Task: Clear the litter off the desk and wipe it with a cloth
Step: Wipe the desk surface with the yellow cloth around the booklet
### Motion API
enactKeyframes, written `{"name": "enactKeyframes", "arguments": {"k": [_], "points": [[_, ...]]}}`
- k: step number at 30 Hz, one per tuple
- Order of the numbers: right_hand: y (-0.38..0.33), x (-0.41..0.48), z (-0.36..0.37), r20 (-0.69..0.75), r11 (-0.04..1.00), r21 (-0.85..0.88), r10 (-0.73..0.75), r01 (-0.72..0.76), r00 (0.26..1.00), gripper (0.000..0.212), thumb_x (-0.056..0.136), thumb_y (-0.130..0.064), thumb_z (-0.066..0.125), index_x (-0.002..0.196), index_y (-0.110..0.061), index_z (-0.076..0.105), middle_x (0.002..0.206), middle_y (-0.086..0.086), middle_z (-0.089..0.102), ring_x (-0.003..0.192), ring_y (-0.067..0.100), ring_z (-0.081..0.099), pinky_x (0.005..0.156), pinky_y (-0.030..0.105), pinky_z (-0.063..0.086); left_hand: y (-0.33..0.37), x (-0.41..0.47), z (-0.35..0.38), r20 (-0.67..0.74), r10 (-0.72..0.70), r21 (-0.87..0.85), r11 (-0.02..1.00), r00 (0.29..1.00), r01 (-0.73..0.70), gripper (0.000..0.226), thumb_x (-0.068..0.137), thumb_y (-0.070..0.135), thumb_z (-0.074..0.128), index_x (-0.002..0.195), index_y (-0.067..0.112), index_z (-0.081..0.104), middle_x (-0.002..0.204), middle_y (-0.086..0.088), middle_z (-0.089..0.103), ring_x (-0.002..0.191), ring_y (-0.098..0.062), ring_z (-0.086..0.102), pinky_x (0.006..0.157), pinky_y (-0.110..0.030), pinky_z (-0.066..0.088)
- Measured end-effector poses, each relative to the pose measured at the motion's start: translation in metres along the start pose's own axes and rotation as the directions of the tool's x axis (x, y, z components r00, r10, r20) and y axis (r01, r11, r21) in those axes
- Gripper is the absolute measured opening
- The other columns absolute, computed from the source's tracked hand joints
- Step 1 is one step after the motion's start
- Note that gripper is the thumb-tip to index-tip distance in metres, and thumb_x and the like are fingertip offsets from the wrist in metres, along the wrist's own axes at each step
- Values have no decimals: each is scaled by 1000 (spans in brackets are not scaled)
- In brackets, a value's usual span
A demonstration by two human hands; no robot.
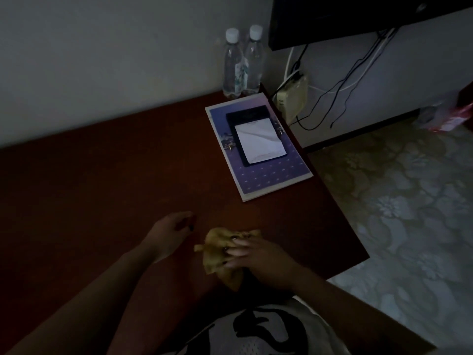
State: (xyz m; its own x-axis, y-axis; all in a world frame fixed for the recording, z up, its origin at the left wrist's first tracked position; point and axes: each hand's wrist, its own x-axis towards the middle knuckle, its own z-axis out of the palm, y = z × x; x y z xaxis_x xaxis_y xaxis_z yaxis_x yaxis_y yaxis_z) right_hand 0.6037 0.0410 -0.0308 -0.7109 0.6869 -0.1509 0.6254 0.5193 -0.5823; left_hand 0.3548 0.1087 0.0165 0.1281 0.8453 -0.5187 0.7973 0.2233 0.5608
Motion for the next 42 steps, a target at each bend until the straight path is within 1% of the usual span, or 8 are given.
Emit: {"name": "enactKeyframes", "arguments": {"k": [8,12,19,22,25,29,34,42], "points": [[83,-57,-77,-213,971,-72,208,-227,955,53,72,16,62,117,-11,66,128,11,58,125,32,48,101,46,40,29,20,-4,13,-145,-225,964,989,145,36,93,7,49,129,8,56,110,-9,64,93,-22,63,79,-25,41],[106,-67,-94,-251,956,-101,243,-275,937,53,71,18,65,117,-8,66,128,13,58,125,31,44,101,43,36,46,34,-1,74,-179,-350,916,981,193,33,96,10,45,128,9,55,107,-7,64,92,-20,63,73,-28,43],[118,-34,-125,-330,852,322,509,-412,795,24,79,2,62,88,-20,64,94,-1,65,90,19,62,75,16,41,77,56,4,330,-259,-739,528,908,419,40,99,24,42,137,12,44,134,-8,54,118,-22,54,82,-38,49],[141,-3,-144,-371,771,424,626,-475,686,22,86,-3,57,101,-20,59,101,1,61,92,15,57,74,19,42,89,67,7,401,-241,-766,441,884,468,44,99,26,38,141,12,40,142,-9,46,128,-24,45,86,-39,44],[159,32,-158,-291,628,506,770,-592,568,33,89,-13,57,121,-12,54,117,6,60,93,12,51,76,24,41,101,78,10,423,-253,-778,392,870,492,46,99,25,39,142,10,37,144,-10,43,129,-26,44,90,-40,41],[162,64,-161,-277,592,501,800,-631,531,43,88,-28,61,126,-14,49,119,4,59,85,8,51,66,24,40,115,91,18,432,-288,-782,352,855,514,37,100,23,38,134,10,44,132,-9,50,114,-24,51,92,-41,40],[162,83,-154,-257,520,536,851,-665,458,76,79,-45,68,138,-9,36,132,11,49,117,28,49,97,44,42,134,105,24,339,-432,-745,419,836,518,39,95,25,52,129,7,50,129,-13,53,109,-28,54,86,-38,44],[166,86,-155,-6,372,708,853,-600,521,62,75,-39,75,126,-11,54,119,8,61,104,23,58,89,37,50,122,97,14,358,-462,-795,305,812,524,38,94,27,52,128,8,52,126,-13,55,110,-27,54,73,-33,49]]}}
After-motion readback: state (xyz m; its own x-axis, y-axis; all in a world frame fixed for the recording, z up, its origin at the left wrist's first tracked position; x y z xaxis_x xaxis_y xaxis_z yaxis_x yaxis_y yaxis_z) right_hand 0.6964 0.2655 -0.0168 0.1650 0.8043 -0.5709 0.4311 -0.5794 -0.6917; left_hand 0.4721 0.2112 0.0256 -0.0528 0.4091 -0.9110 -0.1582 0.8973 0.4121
